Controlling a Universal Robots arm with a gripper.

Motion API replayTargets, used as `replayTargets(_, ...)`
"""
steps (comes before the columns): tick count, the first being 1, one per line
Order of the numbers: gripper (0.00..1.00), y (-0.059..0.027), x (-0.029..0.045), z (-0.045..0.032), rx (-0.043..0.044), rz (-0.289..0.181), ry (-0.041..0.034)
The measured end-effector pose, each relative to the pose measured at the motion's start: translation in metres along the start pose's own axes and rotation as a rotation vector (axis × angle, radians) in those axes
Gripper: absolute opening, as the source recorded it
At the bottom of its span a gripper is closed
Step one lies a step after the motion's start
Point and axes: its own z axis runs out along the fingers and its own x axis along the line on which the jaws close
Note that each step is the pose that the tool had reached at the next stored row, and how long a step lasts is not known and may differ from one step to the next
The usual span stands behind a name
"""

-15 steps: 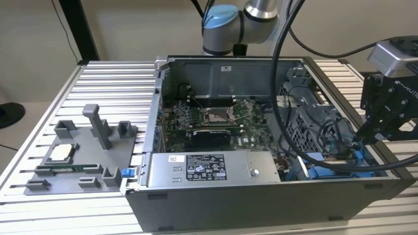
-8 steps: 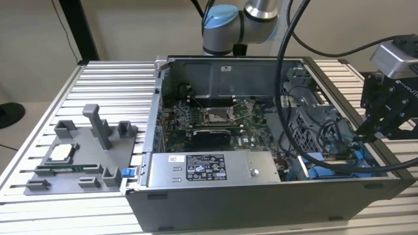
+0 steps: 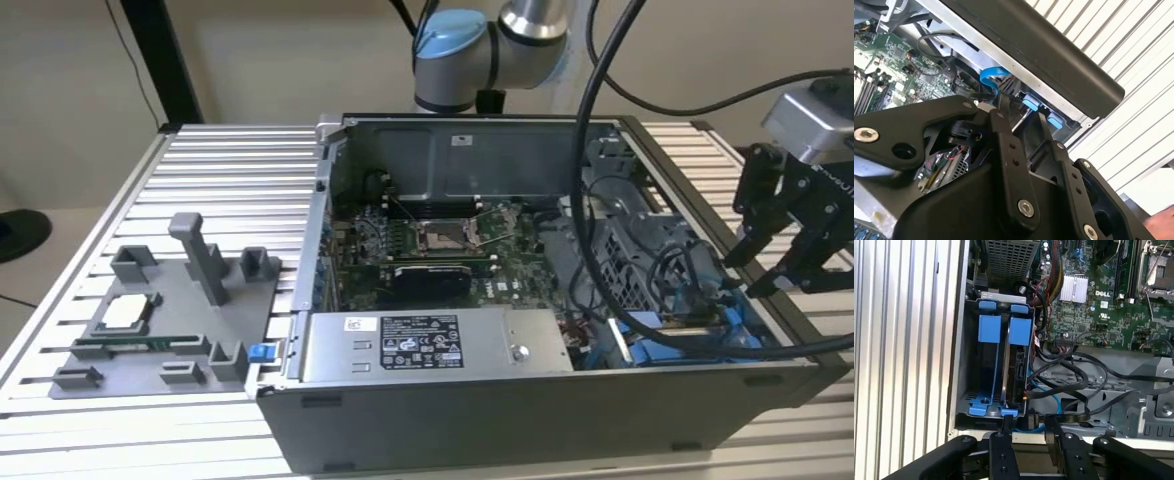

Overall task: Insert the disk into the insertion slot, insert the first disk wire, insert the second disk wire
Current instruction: 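Insert the second disk wire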

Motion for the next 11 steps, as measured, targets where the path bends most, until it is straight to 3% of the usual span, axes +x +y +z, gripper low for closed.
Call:
replayTargets(4,1.0,0.0001,0.0038,0.0021,-0.0023,-0.003,-0.0182)
replayTargets(11,1.0,0.0003,0.0137,0.0034,-0.0017,-0.006,-0.0694)
